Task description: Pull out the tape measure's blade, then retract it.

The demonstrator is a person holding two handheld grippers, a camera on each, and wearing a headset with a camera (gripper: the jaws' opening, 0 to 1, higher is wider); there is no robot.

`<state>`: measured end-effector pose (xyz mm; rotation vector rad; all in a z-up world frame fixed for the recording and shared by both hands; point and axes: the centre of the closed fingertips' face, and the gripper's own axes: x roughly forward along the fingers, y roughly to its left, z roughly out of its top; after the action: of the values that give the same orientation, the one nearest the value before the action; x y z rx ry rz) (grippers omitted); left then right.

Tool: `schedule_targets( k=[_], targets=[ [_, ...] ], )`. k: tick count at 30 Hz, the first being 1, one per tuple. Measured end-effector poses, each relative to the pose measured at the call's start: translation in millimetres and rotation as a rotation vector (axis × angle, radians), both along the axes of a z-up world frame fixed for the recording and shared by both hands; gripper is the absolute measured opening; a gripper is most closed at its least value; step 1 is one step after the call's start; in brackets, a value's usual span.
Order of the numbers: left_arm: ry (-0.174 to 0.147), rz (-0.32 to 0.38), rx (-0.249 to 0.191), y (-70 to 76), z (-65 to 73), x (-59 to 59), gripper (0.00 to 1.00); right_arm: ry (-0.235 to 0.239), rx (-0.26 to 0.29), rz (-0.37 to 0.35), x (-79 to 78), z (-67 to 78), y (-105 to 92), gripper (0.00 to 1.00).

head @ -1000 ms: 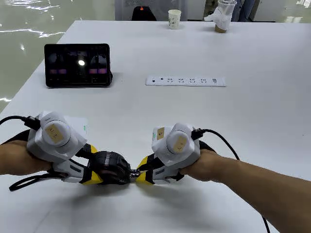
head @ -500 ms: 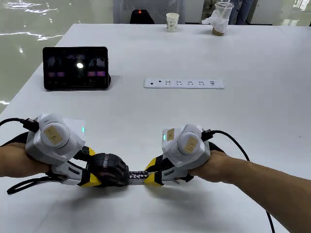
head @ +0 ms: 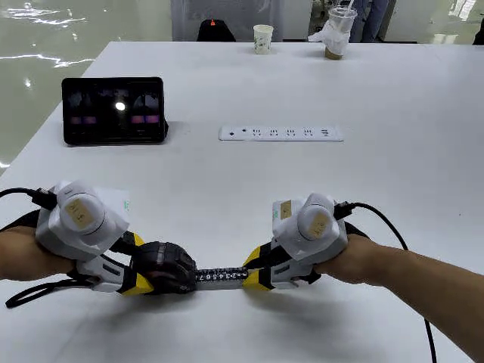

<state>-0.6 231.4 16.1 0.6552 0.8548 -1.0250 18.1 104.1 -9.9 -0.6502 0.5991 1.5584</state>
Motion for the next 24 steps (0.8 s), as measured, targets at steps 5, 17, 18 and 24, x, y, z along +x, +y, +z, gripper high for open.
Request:
schedule_targets(
  k=[5,17,18,24],
  targets=[
    [0.001,0.001,0.001,0.0,-0.3,0.1,0.25,0.0,-0.008,-0.006,1.5,1.1,-11.9,0.09],
    [0.001,0.005,0.002,-0.2,-0.6,0.2,0.25,-0.002,-0.032,-0.017,7.8,1.6,-39.4,0.09],
    [0.002,0.006,0.001,-0.2,-0.6,0.2,0.25,-0.003,-0.034,-0.019,8.7,1.7,-41.6,0.09],
    [0.0,0.004,0.004,-0.2,-0.6,0.2,0.25,-0.005,-0.049,-0.027,10.7,2.1,-54.9,0.09]
  ],
)
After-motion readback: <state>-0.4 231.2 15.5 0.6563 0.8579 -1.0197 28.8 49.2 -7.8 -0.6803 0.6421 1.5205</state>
